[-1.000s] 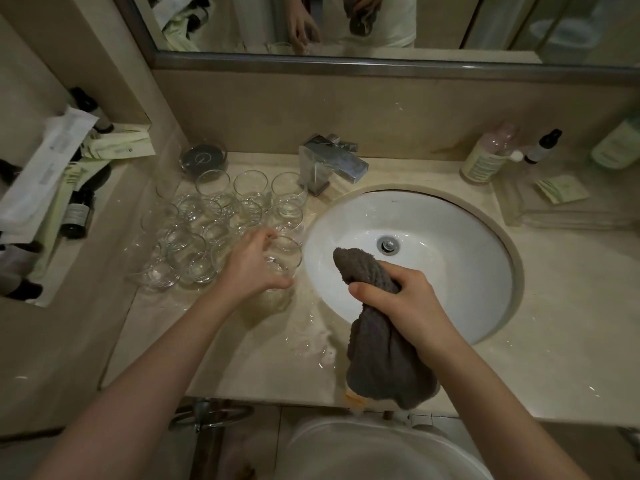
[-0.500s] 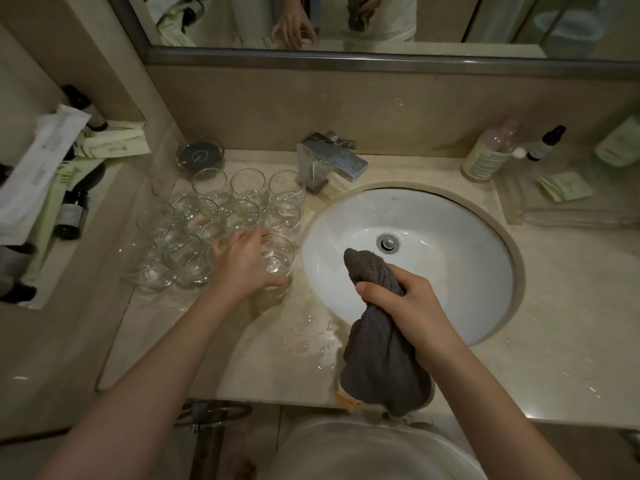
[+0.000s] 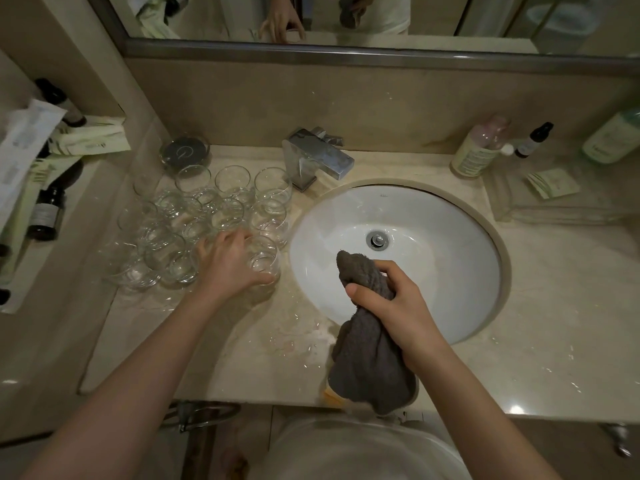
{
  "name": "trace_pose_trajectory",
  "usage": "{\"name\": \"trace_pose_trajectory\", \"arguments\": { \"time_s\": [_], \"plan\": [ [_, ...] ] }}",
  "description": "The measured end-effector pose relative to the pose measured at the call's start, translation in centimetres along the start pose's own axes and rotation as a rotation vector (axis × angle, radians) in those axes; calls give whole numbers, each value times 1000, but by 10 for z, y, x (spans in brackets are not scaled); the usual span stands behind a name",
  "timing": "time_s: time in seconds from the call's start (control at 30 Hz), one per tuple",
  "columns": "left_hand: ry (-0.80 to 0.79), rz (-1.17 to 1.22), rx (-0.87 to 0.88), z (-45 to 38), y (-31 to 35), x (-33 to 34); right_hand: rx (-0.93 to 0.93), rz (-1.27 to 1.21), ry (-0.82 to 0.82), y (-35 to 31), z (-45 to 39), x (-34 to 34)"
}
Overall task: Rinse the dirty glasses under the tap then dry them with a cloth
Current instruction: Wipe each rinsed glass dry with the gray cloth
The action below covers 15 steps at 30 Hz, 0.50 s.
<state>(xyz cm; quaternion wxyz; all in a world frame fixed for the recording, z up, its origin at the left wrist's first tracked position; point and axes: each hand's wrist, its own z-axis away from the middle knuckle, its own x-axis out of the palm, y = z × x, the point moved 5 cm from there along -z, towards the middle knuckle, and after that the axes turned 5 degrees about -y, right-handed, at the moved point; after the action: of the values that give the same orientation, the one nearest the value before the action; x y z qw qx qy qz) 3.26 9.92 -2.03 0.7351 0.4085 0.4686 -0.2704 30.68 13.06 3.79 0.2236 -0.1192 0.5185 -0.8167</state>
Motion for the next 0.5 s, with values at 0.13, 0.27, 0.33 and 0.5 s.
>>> {"name": "trace_pose_trajectory", "arguments": {
  "time_s": [0.13, 0.27, 0.33, 0.5],
  "plan": [
    [-33, -26, -20, 3, 2, 0, -15, -52, 17, 5, -1, -17],
    [44, -153, -41, 15, 25, -17, -14, -91, 69, 13, -5, -42],
    [130, -4, 10, 21, 51, -28, -4, -105, 108, 17, -7, -61],
    [100, 311, 162, 25, 148, -20, -15, -108, 198, 17, -17, -130]
  ]
}}
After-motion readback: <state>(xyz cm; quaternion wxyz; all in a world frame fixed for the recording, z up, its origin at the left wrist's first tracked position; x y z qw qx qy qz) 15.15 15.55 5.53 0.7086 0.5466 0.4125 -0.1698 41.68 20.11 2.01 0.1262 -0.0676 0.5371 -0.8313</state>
